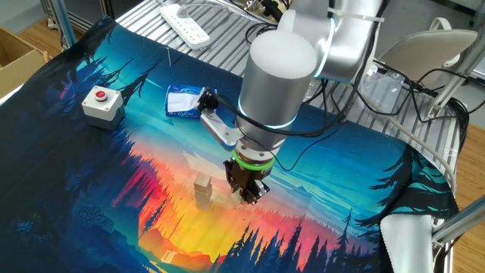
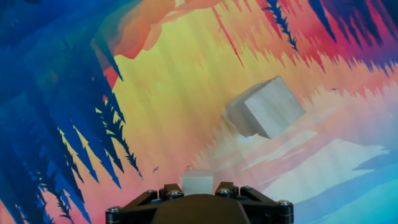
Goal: Stack the blocks in a vertical line of five
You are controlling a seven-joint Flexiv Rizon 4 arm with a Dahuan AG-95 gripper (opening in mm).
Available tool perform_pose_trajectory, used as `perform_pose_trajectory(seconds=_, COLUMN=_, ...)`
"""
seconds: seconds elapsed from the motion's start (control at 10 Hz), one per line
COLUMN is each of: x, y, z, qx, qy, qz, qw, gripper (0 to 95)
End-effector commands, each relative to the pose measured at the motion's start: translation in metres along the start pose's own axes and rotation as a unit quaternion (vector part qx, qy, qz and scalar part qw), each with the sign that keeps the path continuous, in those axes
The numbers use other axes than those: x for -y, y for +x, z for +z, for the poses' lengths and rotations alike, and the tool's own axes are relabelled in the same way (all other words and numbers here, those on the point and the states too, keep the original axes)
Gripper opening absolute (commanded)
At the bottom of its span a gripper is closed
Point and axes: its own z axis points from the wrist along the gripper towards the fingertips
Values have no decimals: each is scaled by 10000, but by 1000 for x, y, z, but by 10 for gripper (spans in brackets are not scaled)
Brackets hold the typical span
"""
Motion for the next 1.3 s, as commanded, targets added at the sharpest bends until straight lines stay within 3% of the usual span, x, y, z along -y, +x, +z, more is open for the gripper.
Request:
perform_pose_trajectory(seconds=0.1, x=1, y=0, z=-12, qx=-39, qy=19, qz=-194, qw=9998, gripper=0)
perform_pose_trajectory(seconds=0.4, x=6, y=1, z=-31, qx=-50, qy=57, qz=-417, qw=9991, gripper=0)
perform_pose_trajectory(seconds=0.6, x=11, y=-1, z=-53, qx=-173, qy=115, qz=-500, qw=9985, gripper=0)
perform_pose_trajectory(seconds=1.3, x=24, y=-3, z=-98, qx=-368, qy=234, qz=-990, qw=9941, gripper=0)
